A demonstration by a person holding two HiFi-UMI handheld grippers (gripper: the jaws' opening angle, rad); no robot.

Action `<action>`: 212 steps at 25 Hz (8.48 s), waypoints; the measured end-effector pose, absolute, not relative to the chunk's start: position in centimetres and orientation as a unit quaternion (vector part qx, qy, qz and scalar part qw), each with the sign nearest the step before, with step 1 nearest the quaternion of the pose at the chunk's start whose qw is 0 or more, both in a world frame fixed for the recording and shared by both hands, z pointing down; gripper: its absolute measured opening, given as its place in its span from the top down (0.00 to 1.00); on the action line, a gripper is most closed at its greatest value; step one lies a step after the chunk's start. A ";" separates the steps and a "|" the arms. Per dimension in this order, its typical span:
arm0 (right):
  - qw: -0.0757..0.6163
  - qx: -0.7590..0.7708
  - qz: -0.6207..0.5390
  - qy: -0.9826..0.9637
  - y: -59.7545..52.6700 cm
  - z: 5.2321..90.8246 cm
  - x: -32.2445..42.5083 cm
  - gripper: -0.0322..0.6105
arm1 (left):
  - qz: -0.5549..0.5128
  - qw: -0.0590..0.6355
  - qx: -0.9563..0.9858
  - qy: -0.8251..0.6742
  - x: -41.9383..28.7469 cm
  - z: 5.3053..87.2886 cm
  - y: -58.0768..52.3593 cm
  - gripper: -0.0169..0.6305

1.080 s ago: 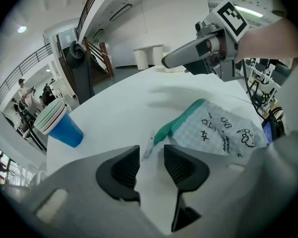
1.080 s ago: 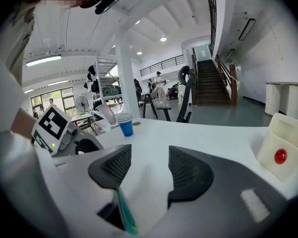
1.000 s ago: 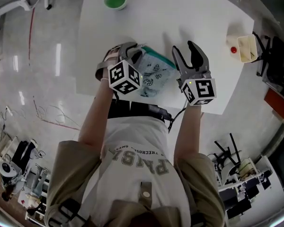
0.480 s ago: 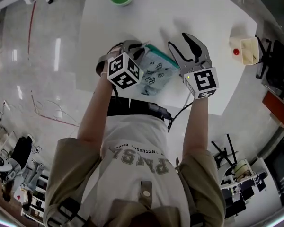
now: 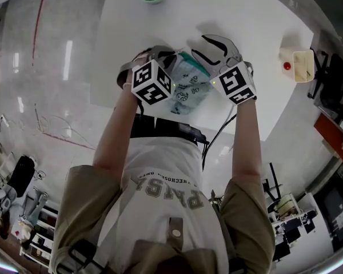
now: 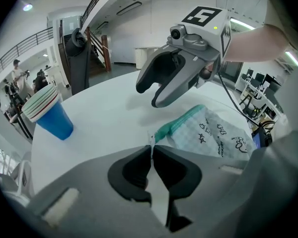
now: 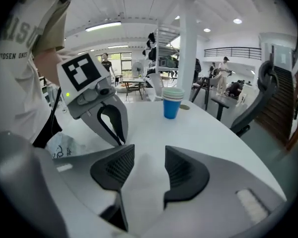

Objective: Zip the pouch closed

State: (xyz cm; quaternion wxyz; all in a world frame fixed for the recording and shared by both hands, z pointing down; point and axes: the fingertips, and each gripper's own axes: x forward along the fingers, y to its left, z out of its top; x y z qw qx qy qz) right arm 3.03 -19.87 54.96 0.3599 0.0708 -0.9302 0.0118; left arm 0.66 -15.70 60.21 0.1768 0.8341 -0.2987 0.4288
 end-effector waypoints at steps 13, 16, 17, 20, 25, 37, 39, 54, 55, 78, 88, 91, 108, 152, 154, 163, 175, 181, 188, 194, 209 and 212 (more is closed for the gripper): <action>0.490 -0.130 -0.140 -0.850 -17.2 59.7 2.0 0.69 | 0.417 0.192 0.837 -0.296 0.6 60.2 -15.9 0.94; 0.495 -0.152 -0.157 -0.841 -17.0 60.0 1.4 0.72 | 0.417 0.190 0.838 -0.296 0.7 60.3 -15.8 0.93; 0.497 -0.160 -0.164 -0.837 -17.0 60.1 1.3 0.73 | 0.417 0.189 0.838 -0.296 0.7 60.4 -15.8 0.94; 0.511 -0.193 -0.192 -0.815 -16.7 60.7 1.0 0.76 | 0.420 0.185 0.838 -0.294 0.7 60.4 -15.8 0.93; 0.534 -0.251 -0.220 -0.777 -15.9 61.3 1.2 0.81 | 0.423 0.179 0.839 -0.293 0.6 60.4 -15.8 0.93; 0.567 -0.342 -0.241 -0.710 -15.2 62.1 2.1 0.89 | 0.425 0.180 0.838 -0.290 0.6 60.4 -15.9 0.94; 0.569 -0.344 -0.229 -0.711 -15.1 62.0 2.1 0.90 | 0.425 0.181 0.838 -0.289 0.6 60.3 -15.8 0.94; 0.572 -0.306 -0.140 -0.749 -14.9 61.4 1.9 0.95 | 0.445 0.208 0.821 -0.292 0.8 60.6 -15.8 0.94; 0.571 -0.303 -0.137 -0.750 -15.0 61.4 1.9 0.95 | 0.445 0.212 0.819 -0.294 0.8 60.6 -15.9 0.94; 0.569 -0.277 -0.096 -0.769 -15.0 61.1 2.6 0.95 | 0.450 0.258 0.805 -0.288 0.8 60.8 -16.0 0.94; 0.569 -0.266 -0.094 -0.773 -14.9 61.0 3.0 0.95 | 0.454 0.259 0.804 -0.282 0.9 60.8 -15.9 0.94; 0.570 -0.265 -0.092 -0.772 -14.8 61.1 3.2 0.95 | 0.455 0.259 0.804 -0.282 0.9 60.8 -15.8 0.94; 0.573 -0.253 -0.077 -0.776 -14.6 60.9 4.6 0.95 | 0.463 0.259 0.803 -0.273 1.0 60.7 -15.9 0.94; 0.573 -0.216 -0.039 -0.790 -13.5 60.8 7.8 0.95 | 0.476 0.255 0.800 -0.260 1.0 60.8 -15.8 0.94; 0.574 -0.216 -0.038 -0.789 -13.5 60.8 8.0 0.95 | 0.477 0.255 0.800 -0.259 1.0 60.8 -15.9 0.94; 0.575 -0.216 -0.035 -0.788 -13.2 60.9 8.7 0.95 | 0.481 0.254 0.799 -0.257 1.2 60.9 -15.9 0.94; 0.582 -0.215 -0.030 -0.784 -12.7 61.0 10.3 0.95 | 0.483 0.254 0.798 -0.257 1.3 61.0 -16.0 0.94; 0.582 -0.207 -0.023 -0.786 -12.5 61.0 10.9 0.95 | 0.483 0.254 0.797 -0.257 1.4 61.0 -16.0 0.94; 0.582 -0.202 -0.013 -0.787 -12.2 61.0 11.6 0.95 | 0.483 0.254 0.798 -0.256 1.4 61.0 -16.0 0.94; 0.584 -0.199 -0.009 -0.787 -12.0 60.9 12.2 0.95 | 0.485 0.254 0.797 -0.255 1.4 60.9 -16.0 0.94; 0.592 -0.196 -0.003 -0.782 -11.3 61.2 13.7 0.95 | 0.489 0.250 0.796 -0.254 1.5 61.2 -16.0 0.94; 0.593 -0.195 0.001 -0.781 -11.2 61.2 14.2 0.95 | 0.490 0.249 0.796 -0.253 1.5 61.3 -16.0 0.94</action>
